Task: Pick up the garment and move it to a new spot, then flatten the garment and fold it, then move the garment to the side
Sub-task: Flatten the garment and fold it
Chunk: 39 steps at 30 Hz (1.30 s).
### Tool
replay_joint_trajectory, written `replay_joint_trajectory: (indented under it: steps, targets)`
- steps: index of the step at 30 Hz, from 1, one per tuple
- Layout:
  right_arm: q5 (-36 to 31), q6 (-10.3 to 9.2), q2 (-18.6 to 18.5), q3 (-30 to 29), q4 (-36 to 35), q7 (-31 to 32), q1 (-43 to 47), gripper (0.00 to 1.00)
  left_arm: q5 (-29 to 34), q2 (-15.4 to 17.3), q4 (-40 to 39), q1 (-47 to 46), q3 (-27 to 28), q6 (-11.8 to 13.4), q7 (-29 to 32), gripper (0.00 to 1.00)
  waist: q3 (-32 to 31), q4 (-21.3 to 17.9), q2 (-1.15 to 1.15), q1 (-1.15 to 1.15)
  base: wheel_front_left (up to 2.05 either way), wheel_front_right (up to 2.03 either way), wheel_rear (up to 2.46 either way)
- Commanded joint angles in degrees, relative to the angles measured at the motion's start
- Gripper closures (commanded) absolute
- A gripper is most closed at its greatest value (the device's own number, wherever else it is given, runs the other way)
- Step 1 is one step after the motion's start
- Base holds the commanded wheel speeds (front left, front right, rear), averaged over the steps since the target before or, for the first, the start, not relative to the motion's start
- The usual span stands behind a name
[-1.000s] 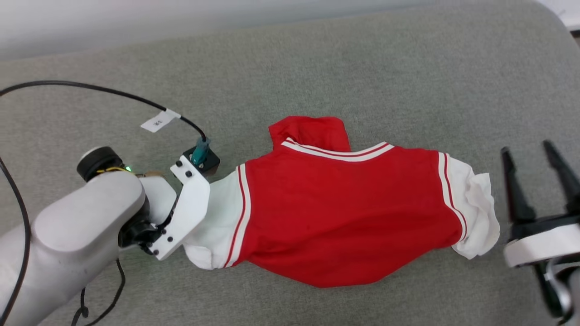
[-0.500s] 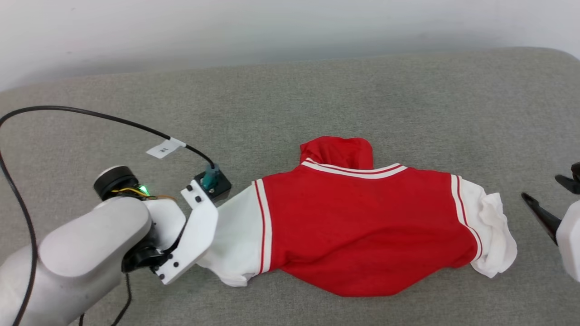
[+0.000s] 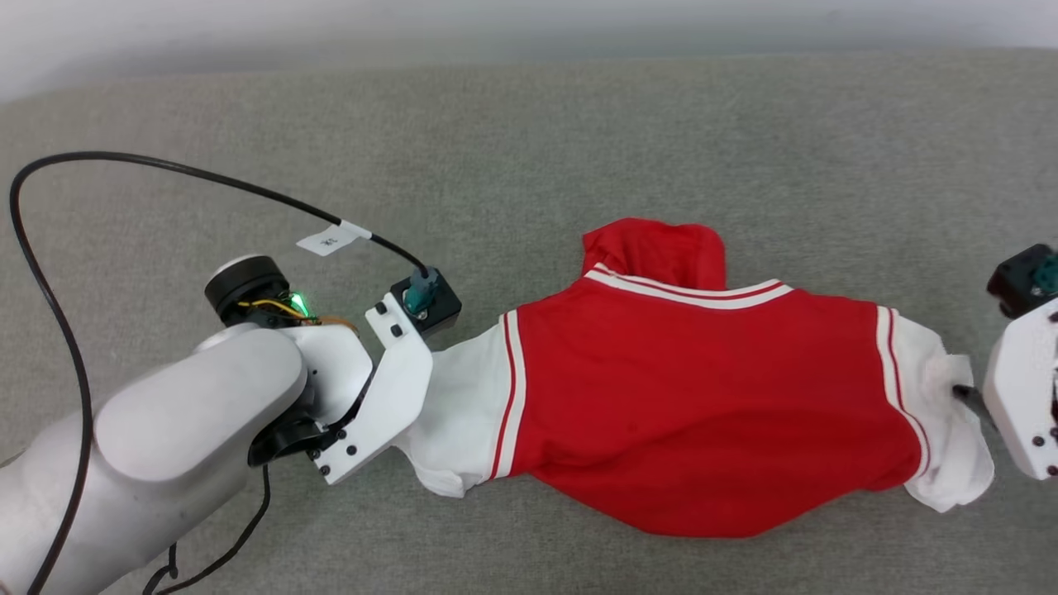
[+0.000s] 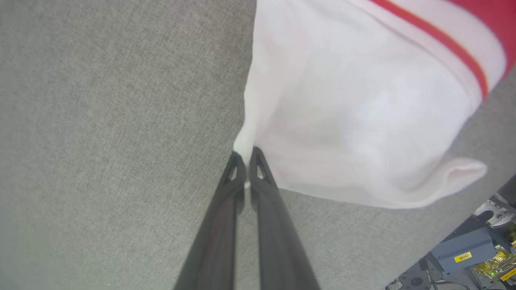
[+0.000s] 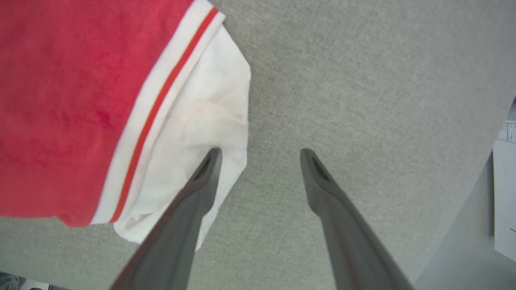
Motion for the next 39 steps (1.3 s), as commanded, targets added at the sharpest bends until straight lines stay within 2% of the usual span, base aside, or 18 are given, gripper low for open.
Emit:
replay_joint_trajectory:
  steps: [1, 9, 10, 15, 20, 28, 33, 39]
  targets:
    - [0.24, -0.04, 0.84, 0.79, 1.38, -0.50, -1.29, 0.00, 0.36, -0.29, -0.07, -0.72, 0.03, 0.15, -0.24, 1.00, 1.40, 1.05, 0.00, 0.00, 0.00, 0.00, 0.00]
    - [4.47, -0.03, 4.65, 8.81, 10.66, -2.39, -1.69, 0.00, 2.46, -1.08, -0.36, -1.07, 0.04, 0.15, -1.27, 1.00, 4.08, 2.44, 0.00, 0.00, 0.00, 0.00, 0.00]
    - [7.30, 0.06, 4.96, 12.39, 11.90, -4.16, -1.75, 1.00, 2.60, -1.39, 0.39, -0.34, 0.05, 0.15, -2.31, 1.00, 3.39, 2.40, 0.00, 0.00, 0.00, 0.00, 0.00]
    - [8.03, 0.03, 1.24, 13.16, 10.98, -10.27, -4.56, 1.00, 2.89, -1.33, 1.65, 1.38, 0.05, 0.15, -5.72, 1.00, -0.24, 1.88, 0.00, 0.00, 0.00, 0.00, 0.00]
    - [9.48, -0.04, -2.50, 12.30, 8.77, -17.34, -5.85, 1.00, 2.21, -1.45, 0.74, 3.21, 0.05, 0.15, -12.93, 1.00, -5.50, 1.91, 0.00, 0.00, 0.00, 0.00, 0.00]
    - [9.50, -0.04, -8.31, 10.93, 1.36, -23.16, -9.24, 1.00, 1.89, 1.83, -1.50, -2.12, 0.05, 0.15, -23.07, 1.00, -10.59, 3.03, 0.00, 0.00, 0.00, 0.00, 0.00]
    - [7.36, -0.04, -9.09, 7.80, -2.34, -24.63, -14.82, 1.00, 1.99, 3.94, -0.73, -10.29, 0.50, 0.15, -27.19, 1.00, -10.40, 3.73, 0.00, 0.00, 0.00, 0.00, 0.00]
    - [2.32, -0.04, -5.34, 4.34, -2.43, -24.12, -25.95, 1.00, 3.43, 3.55, 2.67, -21.09, 1.37, 0.16, -30.71, 1.00, -6.93, 4.41, 0.00, 0.00, 0.00, 0.00, 0.00]
